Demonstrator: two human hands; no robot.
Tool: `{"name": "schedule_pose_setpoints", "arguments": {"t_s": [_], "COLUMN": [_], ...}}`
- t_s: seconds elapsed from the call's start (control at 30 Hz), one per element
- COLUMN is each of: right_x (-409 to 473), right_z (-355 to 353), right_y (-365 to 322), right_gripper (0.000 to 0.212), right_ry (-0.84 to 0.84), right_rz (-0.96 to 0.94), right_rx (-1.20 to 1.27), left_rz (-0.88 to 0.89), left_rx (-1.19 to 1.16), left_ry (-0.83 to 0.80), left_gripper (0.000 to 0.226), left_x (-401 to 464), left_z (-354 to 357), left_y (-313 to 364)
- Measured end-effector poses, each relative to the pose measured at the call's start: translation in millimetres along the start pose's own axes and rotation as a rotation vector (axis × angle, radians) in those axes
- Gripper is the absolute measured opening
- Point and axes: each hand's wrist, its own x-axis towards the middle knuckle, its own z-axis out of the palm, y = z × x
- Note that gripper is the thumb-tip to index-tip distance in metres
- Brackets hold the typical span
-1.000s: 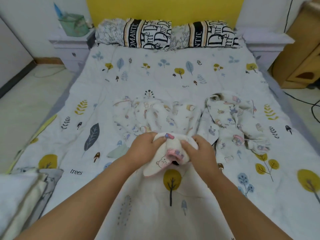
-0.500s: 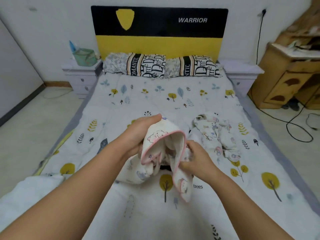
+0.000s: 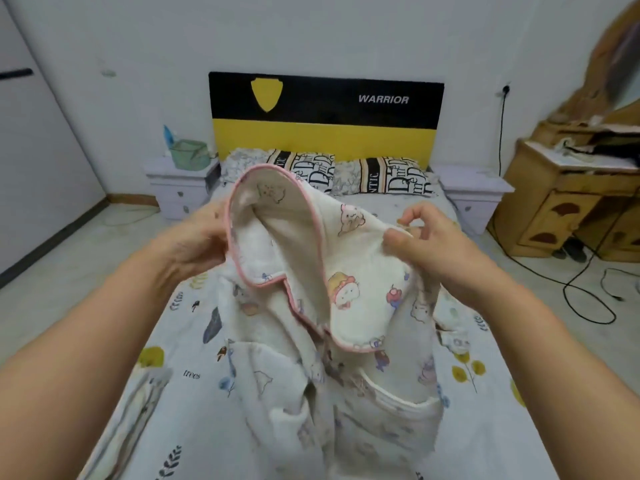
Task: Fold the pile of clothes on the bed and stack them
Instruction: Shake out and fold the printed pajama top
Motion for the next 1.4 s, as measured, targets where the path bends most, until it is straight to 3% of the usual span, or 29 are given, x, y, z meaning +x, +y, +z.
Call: {"name": "schedule_pose_setpoints", "arguments": {"t_s": [0.07,0.1,0.17,0.27,0.43,0.57,0.67,0.77,0.83,0.9,0.97,1.0,1.03,1.07,1.1,1.2,1.23,1.33,1.4], "right_x": [-6,-8,-12,-18,-34,-44,-47,-54,-61,-63,-60,-61,-64,-67,-67,-76,-79,-88,-94], "right_z": [-6,-7,-1,10,4,2,-3,-10,-18,-29,-32,-29,-26,-25,-25,-28,-28,-16,0], "right_y": [3,10,30,54,75,71,61,41,31,31,44,51,56,63,73,74,68,53,49], "right_gripper": [0.043,0.052,0.055,0.032,0.012,0.029,0.040,0.032,0.020,0.007,0.039,0.036,0.016,0.011,0.024,0.020,0.027,0.055,0.053], "right_ry": [-0.229,-0.305,-0.360,-0.255,0.104,0.140,0.171,0.216,0.189,0.079,0.011,-0.009,-0.017,0.005,0.020,0.023,-0.001,-0.156,-0.231], "right_rz": [0.120,0.164,0.194,0.092,0.140,0.116,0.105,0.107,0.113,0.224,0.485,0.606,0.698,0.755,0.790,0.751,0.720,0.592,0.457], "right_rx": [-0.135,-0.330,-0.731,-0.852,-0.443,-0.460,-0.427,-0.319,-0.113,0.373,0.690,0.719,0.683,0.628,0.575,0.412,0.326,-0.150,-0.513], "left_rz": [0.055,0.089,0.085,0.043,-0.033,-0.062,-0.057,-0.092,-0.182,-0.327,-0.436,-0.493,-0.545,-0.584,-0.603,-0.581,-0.576,-0.507,-0.442], "left_rx": [0.530,0.708,0.765,0.685,0.656,0.631,0.474,0.321,0.119,-0.160,-0.264,-0.268,-0.292,-0.320,-0.317,-0.277,-0.282,-0.259,-0.049], "left_ry": [0.080,0.122,0.143,0.132,0.121,0.160,0.194,0.177,0.133,0.120,0.091,0.093,0.091,0.120,0.173,0.251,0.274,0.282,0.220], "left_gripper": [0.040,0.035,0.014,0.022,0.009,0.018,0.045,0.044,0.037,0.044,0.039,0.034,0.031,0.029,0.029,0.025,0.023,0.009,0.020], "left_x": [-1,-1,-3,-9,-22,-29,-39,-51,-61,-65,-70,-71,-71,-71,-69,-69,-68,-68,-71], "left_z": [-8,-10,-11,-7,-13,-16,-8,5,8,11,23,30,34,38,39,39,40,52,66], "left_y": [-4,-9,-18,-28,-27,-25,-20,-13,-12,-16,-19,-21,-25,-30,-35,-44,-45,-40,-37]}}
